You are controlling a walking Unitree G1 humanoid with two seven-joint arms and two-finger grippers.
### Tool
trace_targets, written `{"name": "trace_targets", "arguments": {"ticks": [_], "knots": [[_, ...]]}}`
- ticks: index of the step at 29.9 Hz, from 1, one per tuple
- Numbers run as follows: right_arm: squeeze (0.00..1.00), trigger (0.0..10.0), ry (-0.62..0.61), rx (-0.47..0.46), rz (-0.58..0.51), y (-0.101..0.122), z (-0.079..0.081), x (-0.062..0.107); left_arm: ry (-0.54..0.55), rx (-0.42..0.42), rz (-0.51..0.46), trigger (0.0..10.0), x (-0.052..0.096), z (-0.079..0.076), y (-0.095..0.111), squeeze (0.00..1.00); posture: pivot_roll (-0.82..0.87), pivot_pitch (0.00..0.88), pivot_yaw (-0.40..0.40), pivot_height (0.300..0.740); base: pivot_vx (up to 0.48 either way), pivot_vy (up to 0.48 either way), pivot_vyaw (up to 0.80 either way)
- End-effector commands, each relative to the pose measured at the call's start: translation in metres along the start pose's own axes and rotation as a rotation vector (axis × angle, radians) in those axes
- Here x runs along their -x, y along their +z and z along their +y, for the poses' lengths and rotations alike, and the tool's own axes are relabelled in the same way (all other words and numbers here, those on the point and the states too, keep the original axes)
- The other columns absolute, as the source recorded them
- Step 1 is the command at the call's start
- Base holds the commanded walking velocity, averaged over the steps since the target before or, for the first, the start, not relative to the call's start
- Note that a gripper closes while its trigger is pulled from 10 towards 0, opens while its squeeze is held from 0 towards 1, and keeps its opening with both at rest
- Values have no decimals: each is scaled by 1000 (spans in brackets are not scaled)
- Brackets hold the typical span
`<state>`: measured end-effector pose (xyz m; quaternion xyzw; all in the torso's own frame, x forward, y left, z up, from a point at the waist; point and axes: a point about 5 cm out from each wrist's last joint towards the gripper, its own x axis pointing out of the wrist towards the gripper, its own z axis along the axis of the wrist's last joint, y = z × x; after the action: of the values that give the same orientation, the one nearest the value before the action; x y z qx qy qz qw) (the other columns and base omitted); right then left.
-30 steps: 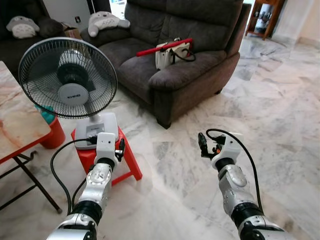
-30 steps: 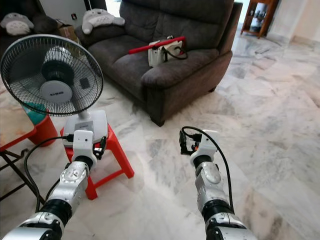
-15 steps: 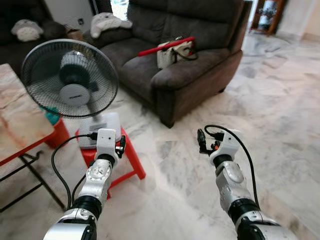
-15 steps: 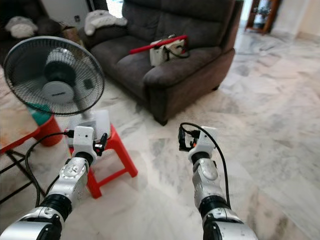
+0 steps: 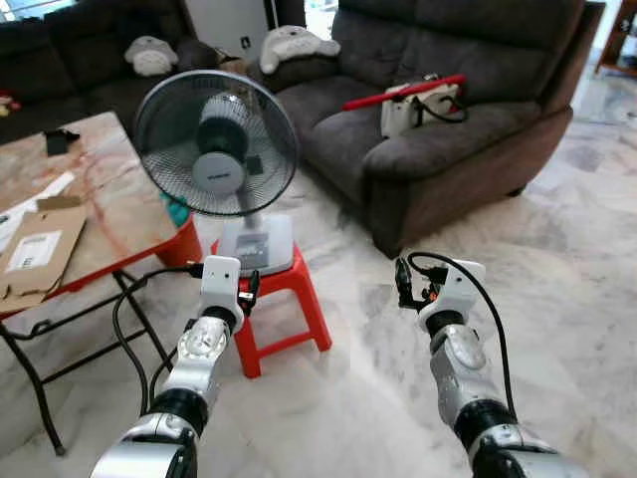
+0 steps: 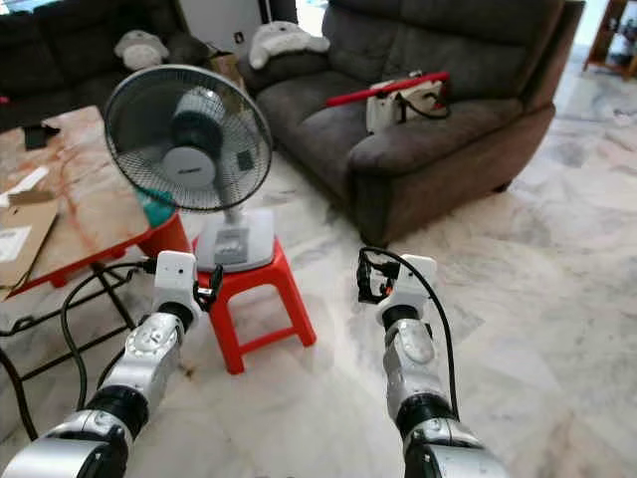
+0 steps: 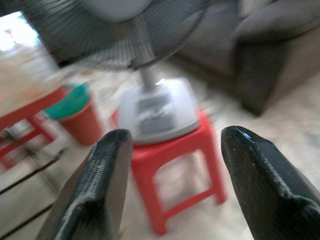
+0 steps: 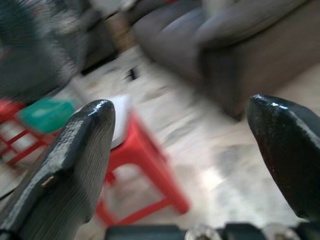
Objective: Picking trash to rubbish bin
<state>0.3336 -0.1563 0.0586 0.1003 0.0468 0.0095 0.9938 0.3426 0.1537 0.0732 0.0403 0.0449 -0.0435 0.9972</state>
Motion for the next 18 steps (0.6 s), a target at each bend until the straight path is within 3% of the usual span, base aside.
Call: {"name": "trace_targets", "arguments": {"ticks": [1,18], "knots": [[0,10000,15,4,17,-3,5,0,11,0,12,10000,2,5,-4,0,-60,0,163,740,0,0,800],[0,10000,54,0,14,-2,19,-3,43,-2,3,10000,3,13,-2,0,-18,0,151,740,0,0,800]]}}
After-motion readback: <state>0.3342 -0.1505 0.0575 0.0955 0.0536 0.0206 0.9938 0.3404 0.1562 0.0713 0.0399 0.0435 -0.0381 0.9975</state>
